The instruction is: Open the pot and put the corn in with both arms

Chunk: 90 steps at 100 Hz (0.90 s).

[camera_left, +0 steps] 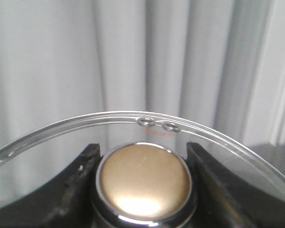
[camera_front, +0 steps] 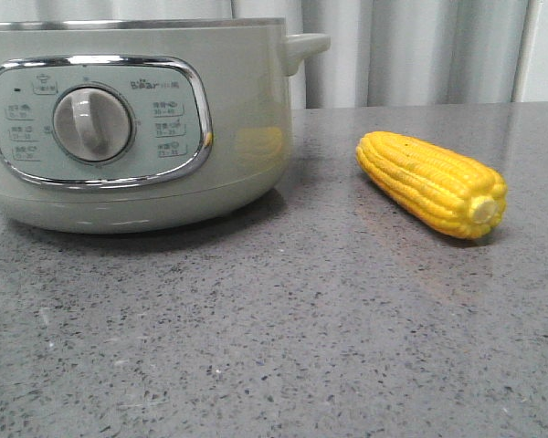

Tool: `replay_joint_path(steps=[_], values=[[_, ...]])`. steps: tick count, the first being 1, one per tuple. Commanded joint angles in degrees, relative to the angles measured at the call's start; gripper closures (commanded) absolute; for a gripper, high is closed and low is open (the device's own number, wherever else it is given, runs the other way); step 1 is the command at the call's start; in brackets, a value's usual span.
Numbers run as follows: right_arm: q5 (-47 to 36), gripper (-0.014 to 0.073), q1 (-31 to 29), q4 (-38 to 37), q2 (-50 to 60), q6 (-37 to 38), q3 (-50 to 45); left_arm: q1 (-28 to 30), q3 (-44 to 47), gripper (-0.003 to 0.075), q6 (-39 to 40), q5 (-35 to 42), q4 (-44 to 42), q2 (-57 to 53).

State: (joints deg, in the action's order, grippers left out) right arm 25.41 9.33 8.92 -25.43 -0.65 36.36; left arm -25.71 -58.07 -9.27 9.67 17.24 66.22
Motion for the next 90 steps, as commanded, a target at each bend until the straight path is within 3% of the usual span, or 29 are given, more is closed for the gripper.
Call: replay_joint_path(steps=[1, 19, 39, 51, 69, 90], values=[[-5.3, 0.0048, -0.3, -0.8, -0.8, -0.5, 2.1, 5.2, -3.0, 0.0615, -1.3, 5.4, -0.2, -6.4], [-5.3, 0.0048, -0.3, -0.8, -0.8, -0.5, 2.1, 22.6, -1.0, 0.0615, -5.7, -7.9, -0.2, -13.9], [-5.3, 0.0048, -0.3, -0.8, -0.8, -0.5, 2.1, 41.4, 10.5, 0.0615, -5.5, -6.9, 3.7, -17.4], [-5.3, 0.0048, -0.3, -0.8, -0.8, -0.5, 2.1, 42.5, 19.1, 0.0614, -5.5, -1.8, 12.0, -17.5], [-5.3, 0.0048, -0.3, -0.8, -0.8, -0.5, 2.1, 40.6, 28.3, 0.0614, -5.5, 1.1, 12.1, -14.9], [-5.3, 0.0048, -0.3, -0.8, -0.8, -0.5, 2.1, 37.8, 31.1, 0.0614, -5.5, 5.3, 12.0, -10.3]])
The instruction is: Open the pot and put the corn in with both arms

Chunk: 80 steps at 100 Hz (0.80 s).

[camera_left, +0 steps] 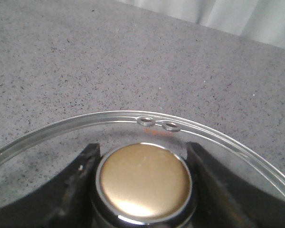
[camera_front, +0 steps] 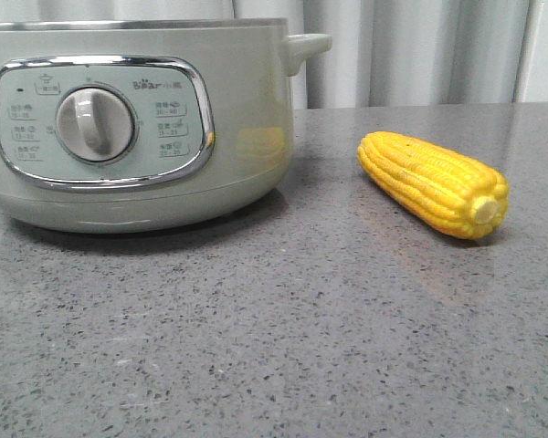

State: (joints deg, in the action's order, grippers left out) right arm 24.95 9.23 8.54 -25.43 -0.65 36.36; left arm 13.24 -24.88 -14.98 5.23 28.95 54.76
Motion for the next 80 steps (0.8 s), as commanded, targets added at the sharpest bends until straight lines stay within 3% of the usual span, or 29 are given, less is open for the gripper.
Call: replay_joint_path(steps=[1, 26, 55, 69, 80], values=[[-4.8, 0.0048, -0.2, -0.4, -0.8, -0.5, 2.1, -1.3, -2.0, 0.0614, 0.2, 9.9, 0.3, 1.4], [-4.8, 0.0048, -0.2, -0.4, -0.8, -0.5, 2.1, -2.4, -2.0, 0.0603, 0.2, 10.3, 0.3, 7.4], [-4.8, 0.0048, -0.2, -0.3, -0.8, -0.5, 2.1, -2.4, -2.0, 0.0334, 0.2, 9.7, 0.3, 10.3], [-4.9, 0.0048, -0.1, 0.6, -1.1, -0.5, 2.1, -2.4, -2.2, 0.0253, 0.2, 9.7, 0.3, 10.3], [-4.2, 0.0048, 0.1, 2.8, -3.7, -0.7, 2.5, -2.4, -2.7, 0.0244, 0.2, 8.7, 0.3, 8.4]])
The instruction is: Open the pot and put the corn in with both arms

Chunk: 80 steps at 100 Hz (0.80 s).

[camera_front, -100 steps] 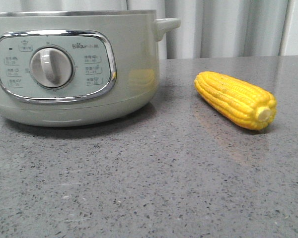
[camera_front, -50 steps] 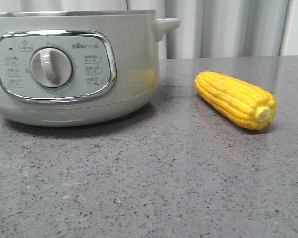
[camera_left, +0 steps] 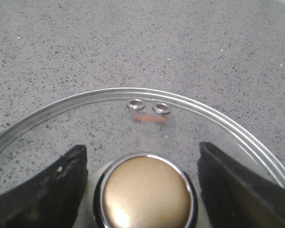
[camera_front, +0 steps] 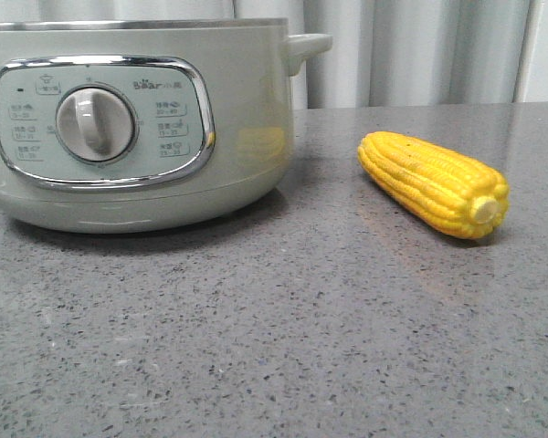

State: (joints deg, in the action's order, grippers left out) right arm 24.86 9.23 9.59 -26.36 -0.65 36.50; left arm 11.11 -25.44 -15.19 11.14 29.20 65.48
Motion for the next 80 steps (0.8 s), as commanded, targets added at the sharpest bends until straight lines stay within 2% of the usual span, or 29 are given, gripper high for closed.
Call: replay_joint_path(steps=[1, 20, 32, 56, 80], values=[[-3.9, 0.0048, 0.2, 1.9, -3.1, -0.9, 2.7, -0.3, -2.3, 0.0244, 0.4, 2.5, 0.1, -2.8], [3.2, 0.0048, 5.0, 5.5, -15.5, -7.2, 8.7, -0.3, -4.5, 0.0246, 0.4, -0.6, 0.1, -12.1], [7.0, 0.0048, 8.2, 5.0, -25.6, -7.6, 14.2, -1.3, -5.7, 0.0246, 0.4, -1.5, 0.1, -18.8], [7.3, 0.0048, 8.5, 3.9, -45.1, -7.6, 22.3, -5.7, -6.9, 0.0246, 0.4, -4.9, 0.1, -32.0], [7.3, 0.0069, 8.5, 3.9, -57.0, -7.6, 25.0, -8.5, -6.9, 0.0246, 0.4, -11.1, 0.1, -41.3]])
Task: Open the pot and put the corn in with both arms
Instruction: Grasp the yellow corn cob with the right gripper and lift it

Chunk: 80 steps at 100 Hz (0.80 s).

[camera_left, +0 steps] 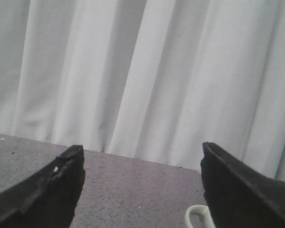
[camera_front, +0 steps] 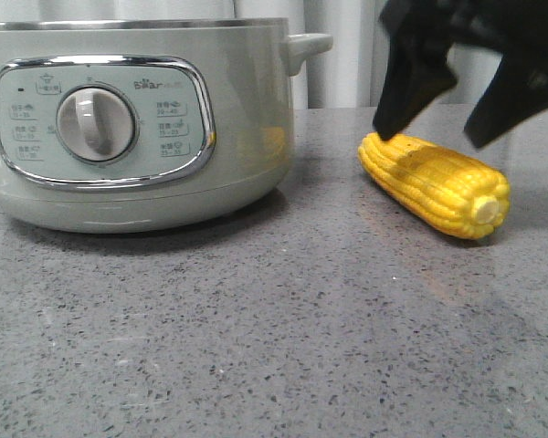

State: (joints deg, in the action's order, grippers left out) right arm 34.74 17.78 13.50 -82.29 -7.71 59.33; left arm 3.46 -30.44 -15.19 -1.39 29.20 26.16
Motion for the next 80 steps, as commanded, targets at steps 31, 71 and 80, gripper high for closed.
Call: replay_joint_path(steps=[31, 71, 80], values=[[1.3, 0.064, 0.0, 1.5, 0.1, -0.5, 3.7, -0.8, -1.9, 0.025, 0.4, -0.9, 0.3, -5.7], [-12.2, 0.0664, 12.4, 3.1, 4.2, -0.5, 21.0, -1.1, -1.9, 0.0426, 0.4, -12.4, 7.4, -6.9], [-12.0, 0.0664, 14.7, 3.1, -0.4, -0.5, 24.4, -1.2, -1.9, 0.046, 0.4, -13.7, 8.9, -6.9]])
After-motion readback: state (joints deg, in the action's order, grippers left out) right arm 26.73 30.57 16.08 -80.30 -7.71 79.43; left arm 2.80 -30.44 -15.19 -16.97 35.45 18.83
